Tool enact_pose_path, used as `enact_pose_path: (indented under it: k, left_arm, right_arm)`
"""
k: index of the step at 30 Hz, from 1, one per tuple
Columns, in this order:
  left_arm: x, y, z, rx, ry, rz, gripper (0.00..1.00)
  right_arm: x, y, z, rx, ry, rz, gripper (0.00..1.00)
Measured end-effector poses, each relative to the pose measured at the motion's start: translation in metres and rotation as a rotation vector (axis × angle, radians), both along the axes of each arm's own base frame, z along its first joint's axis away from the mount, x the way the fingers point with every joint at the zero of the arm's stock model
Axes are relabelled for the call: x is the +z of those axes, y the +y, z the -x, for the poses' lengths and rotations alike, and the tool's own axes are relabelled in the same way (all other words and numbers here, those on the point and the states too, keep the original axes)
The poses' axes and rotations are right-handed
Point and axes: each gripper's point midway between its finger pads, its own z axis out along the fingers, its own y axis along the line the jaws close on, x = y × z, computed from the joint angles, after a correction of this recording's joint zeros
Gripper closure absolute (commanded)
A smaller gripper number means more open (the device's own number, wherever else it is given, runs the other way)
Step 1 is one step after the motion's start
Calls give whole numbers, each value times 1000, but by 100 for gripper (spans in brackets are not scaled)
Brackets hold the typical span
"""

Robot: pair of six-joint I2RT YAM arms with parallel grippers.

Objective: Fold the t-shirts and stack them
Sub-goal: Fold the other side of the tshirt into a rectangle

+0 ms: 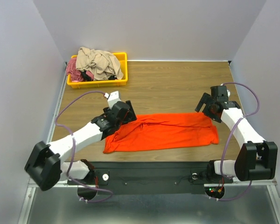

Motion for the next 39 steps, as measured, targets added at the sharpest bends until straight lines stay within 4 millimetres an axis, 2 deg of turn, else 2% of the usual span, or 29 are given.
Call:
enact_pose_path:
  k: [4,10,18,22,26,30,33,36,39]
  left_arm:
    - [-20,-13,-13,-16,42,-51,1]
    - [-58,-18,-12,-47,129,-107,2]
    - [-76,-35,-4,-116,178,-65,2]
    - [-82,-46,16,-189,199,-50,2]
    - [-76,-61,48,-304,198,-17,1]
    - [-63,-81,81,-442,179,34,1]
    - [-59,-86,103,-525,181,60,1]
    - [-51,-85,112,-566,168,78,1]
    - [-32,-82,108,-556,104,100,1]
  right_arm:
    - [-6,12,0,53,3,-48,0]
    - [-14,14,5,63,22,-58,0]
    - [-16,14,7,64,28,-58,0]
    - [-23,13,11,64,36,-57,0]
    - [-31,13,18,63,61,-53,0]
    - [-27,13,17,63,47,-53,0]
    - [-24,13,17,64,33,-52,0]
    - [-21,13,16,69,23,-51,0]
    - [-19,14,16,83,16,-55,0]
